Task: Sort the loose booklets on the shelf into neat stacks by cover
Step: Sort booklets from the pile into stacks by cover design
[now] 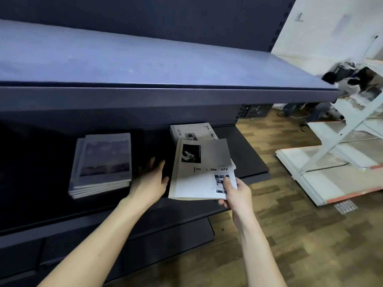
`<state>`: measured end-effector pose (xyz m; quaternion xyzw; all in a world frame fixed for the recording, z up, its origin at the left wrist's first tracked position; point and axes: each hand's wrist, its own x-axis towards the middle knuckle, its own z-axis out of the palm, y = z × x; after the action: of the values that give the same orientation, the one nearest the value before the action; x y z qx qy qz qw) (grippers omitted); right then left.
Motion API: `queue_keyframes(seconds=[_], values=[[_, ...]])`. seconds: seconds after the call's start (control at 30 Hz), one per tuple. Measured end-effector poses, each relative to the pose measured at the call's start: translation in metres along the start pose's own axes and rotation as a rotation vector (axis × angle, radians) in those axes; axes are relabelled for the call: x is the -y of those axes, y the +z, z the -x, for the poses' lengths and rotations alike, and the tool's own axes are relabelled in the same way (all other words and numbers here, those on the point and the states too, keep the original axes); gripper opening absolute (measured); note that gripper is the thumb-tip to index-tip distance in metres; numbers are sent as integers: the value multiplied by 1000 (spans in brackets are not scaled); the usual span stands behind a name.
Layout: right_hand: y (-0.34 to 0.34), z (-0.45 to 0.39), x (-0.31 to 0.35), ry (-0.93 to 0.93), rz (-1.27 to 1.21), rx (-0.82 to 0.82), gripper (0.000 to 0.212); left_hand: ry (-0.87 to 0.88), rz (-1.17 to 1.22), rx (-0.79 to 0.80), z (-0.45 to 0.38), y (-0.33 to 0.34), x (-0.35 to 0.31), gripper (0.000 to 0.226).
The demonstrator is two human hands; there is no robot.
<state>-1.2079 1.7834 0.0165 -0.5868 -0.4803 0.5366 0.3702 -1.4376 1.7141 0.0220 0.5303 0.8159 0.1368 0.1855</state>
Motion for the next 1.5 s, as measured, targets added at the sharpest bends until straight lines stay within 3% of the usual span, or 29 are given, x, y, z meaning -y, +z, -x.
queue_keyframes(seconds=[0.13, 0.27, 0.4, 0.53, 0.77, 0.93, 1.13, 1.5], values=[[-4, -32, 0, 16, 45, 34, 49, -45, -9, -19, -9, 4, -14, 60], [-13, -62, 6, -16, 127, 103, 56, -131, -37, -20, -13, 9, -36, 59], [-26, -88, 14, -167, 316, 178, 70, -222, -72, -29, -16, 17, -60, 57], [-38, -118, 16, -318, 502, 317, 102, -285, -70, -53, -19, 29, -79, 57], [-45, -133, 15, -418, 683, 371, 144, -333, -100, -85, -25, 41, -97, 57], [-47, -143, 8, -475, 946, 431, 121, -359, -76, -73, -37, 41, -100, 56], [-37, -149, 1, -480, 909, 326, 116, -378, -38, -89, -50, 39, -93, 56], [-25, -158, 8, -428, 823, 412, 117, -334, -12, -117, -63, 38, -87, 55]])
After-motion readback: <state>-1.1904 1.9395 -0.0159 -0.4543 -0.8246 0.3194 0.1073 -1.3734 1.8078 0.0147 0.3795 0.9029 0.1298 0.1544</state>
